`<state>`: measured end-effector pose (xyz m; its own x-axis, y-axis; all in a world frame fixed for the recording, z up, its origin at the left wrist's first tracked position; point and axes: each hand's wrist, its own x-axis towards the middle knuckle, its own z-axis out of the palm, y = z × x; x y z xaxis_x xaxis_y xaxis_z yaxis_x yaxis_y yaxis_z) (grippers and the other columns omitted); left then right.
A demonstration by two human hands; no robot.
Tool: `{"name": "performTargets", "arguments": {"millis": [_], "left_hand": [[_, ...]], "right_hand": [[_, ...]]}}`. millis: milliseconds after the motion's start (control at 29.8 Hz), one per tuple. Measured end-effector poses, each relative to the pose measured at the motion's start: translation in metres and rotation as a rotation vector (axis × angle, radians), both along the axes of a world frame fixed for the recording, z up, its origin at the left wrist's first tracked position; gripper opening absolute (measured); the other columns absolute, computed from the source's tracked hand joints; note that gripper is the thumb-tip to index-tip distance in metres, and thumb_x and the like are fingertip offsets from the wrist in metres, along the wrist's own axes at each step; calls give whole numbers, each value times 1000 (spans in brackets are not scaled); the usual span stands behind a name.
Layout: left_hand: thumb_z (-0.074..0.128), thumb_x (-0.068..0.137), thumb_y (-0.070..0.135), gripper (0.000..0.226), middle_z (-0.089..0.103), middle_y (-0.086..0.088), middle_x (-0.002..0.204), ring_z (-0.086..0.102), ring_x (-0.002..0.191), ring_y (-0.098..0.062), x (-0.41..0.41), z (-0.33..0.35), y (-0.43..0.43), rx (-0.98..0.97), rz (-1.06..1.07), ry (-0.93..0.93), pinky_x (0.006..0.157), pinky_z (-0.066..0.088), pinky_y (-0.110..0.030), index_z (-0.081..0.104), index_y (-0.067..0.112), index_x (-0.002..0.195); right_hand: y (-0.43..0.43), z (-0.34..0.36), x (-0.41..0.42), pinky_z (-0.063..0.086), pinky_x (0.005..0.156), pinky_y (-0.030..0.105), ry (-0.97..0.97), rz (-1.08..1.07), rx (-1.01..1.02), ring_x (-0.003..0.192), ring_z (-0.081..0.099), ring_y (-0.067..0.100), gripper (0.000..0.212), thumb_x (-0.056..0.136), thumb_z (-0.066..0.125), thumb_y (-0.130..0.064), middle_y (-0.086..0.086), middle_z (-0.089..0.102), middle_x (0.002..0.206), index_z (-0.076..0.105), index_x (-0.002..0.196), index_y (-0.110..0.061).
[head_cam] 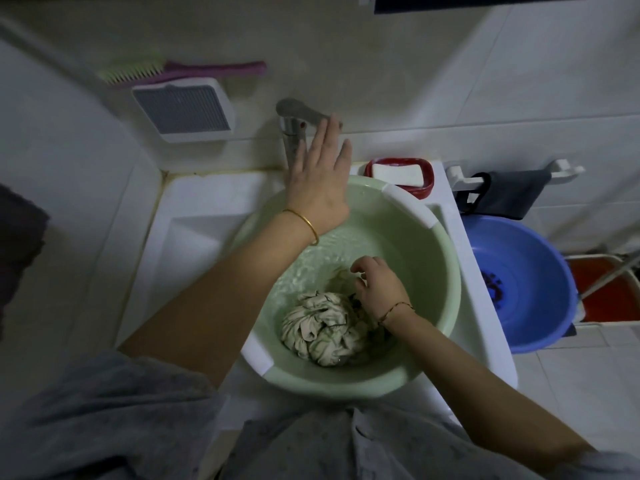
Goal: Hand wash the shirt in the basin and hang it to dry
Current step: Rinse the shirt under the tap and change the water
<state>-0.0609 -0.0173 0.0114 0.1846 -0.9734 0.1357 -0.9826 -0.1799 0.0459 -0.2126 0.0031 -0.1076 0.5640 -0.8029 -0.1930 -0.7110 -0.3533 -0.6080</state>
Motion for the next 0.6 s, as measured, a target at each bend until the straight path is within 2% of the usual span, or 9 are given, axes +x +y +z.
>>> {"name": "performTargets", "arguments": {"millis": [101,168,201,235,302,369,436,503,604], "left_hand": [[46,76,8,75,10,-9,158,7,146,-23,8,5,15,-104,-72,100,119,4,-41,26,13,147],[43,75,11,59,38,-10,147,35,135,-27,3,-4,41,-231,-150,118,112,26,-41,48,12,134],[41,76,14,48,50,-9,135,47,122,-26,-1,-15,57,-230,-166,141,101,38,-36,57,13,122],[41,80,16,37,58,-7,121,54,109,-24,-5,-25,72,-132,-147,211,87,43,-28,62,13,111],[46,90,24,22,62,-6,102,59,95,-24,-12,-49,93,265,13,405,65,34,-24,64,13,99],[53,91,40,33,61,-7,106,59,103,-26,-14,-72,102,593,113,510,66,37,-24,60,14,109],[61,82,52,65,48,-8,131,47,122,-27,-14,-89,108,710,146,508,89,40,-28,42,20,135],[68,78,49,78,39,-10,138,40,128,-29,-14,-100,109,718,159,503,100,35,-31,31,26,142],[75,75,30,58,45,-4,114,49,105,-22,-7,-101,104,599,157,621,78,36,-20,48,24,126]], "right_hand": [[-3,-5,9,44,91,36,119,175,7,112,50,30,35,88,51,-14,9,49,125,53,123,-16],[-5,-8,17,38,102,40,226,357,-1,127,38,33,47,89,50,-19,8,39,141,43,136,-23],[-6,-9,22,34,107,43,273,441,-22,135,29,33,51,91,48,-23,6,31,148,37,140,-26],[-9,-10,27,31,109,46,320,523,-41,140,20,31,53,92,46,-26,2,23,153,32,143,-29],[-16,-13,36,27,112,48,435,657,-36,143,11,28,55,93,44,-29,-3,17,156,28,145,-30],[-24,-16,41,30,108,44,549,721,-38,140,20,28,47,95,42,-34,0,25,152,35,142,-29],[-30,-21,41,36,101,38,614,671,-89,129,38,29,38,97,38,-37,6,43,140,49,132,-25],[-33,-25,39,40,96,35,614,548,-78,118,51,30,33,96,42,-33,11,56,127,59,119,-16],[-42,-25,35,43,89,33,450,258,131,109,56,33,31,94,48,-28,18,60,118,61,110,-5]]}}
